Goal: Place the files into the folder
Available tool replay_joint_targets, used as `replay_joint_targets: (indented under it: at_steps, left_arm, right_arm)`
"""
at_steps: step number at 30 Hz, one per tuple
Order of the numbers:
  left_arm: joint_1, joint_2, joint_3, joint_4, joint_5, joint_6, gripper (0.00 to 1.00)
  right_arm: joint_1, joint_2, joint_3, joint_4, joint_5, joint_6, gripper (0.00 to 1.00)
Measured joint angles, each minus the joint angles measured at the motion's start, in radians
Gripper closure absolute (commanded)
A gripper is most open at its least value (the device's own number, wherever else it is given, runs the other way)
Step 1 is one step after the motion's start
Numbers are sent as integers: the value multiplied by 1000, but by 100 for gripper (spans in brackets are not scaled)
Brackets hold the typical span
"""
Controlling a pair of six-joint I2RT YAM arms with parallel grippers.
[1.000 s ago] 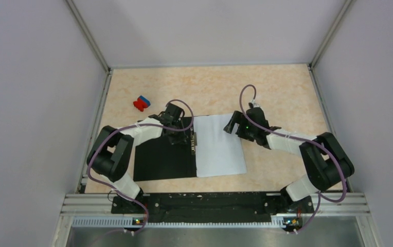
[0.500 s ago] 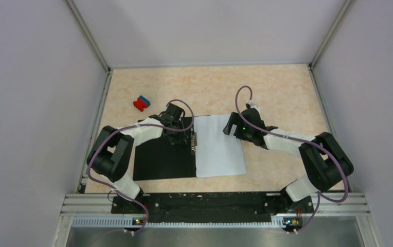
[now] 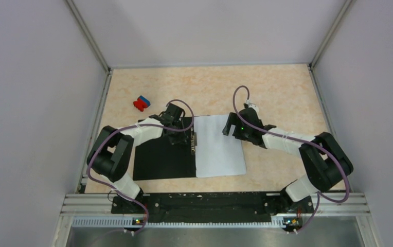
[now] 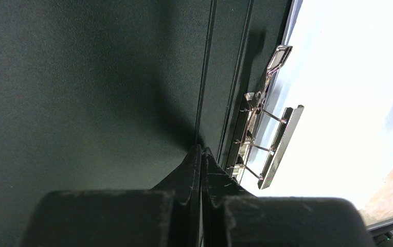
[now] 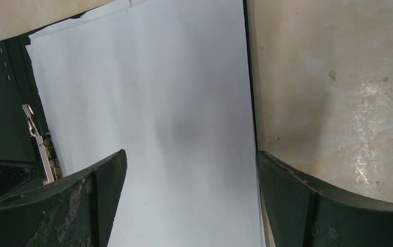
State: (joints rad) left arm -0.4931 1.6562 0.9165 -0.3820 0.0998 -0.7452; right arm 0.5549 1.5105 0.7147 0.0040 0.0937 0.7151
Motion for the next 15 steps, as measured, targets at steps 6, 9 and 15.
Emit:
replay_joint_targets:
  at_steps: [6,9,15]
  left_arm:
    - [0,0,0,0,0,0,100]
    - [-1,0,0,0,0,0,100]
    - [-1,0,0,0,0,0,100]
  right_arm:
    - [10,1,7,-14,14,-6,5]
    - [11,11,8,-13,14,-8,5]
    - [13,46,47,-37,32,-16,5]
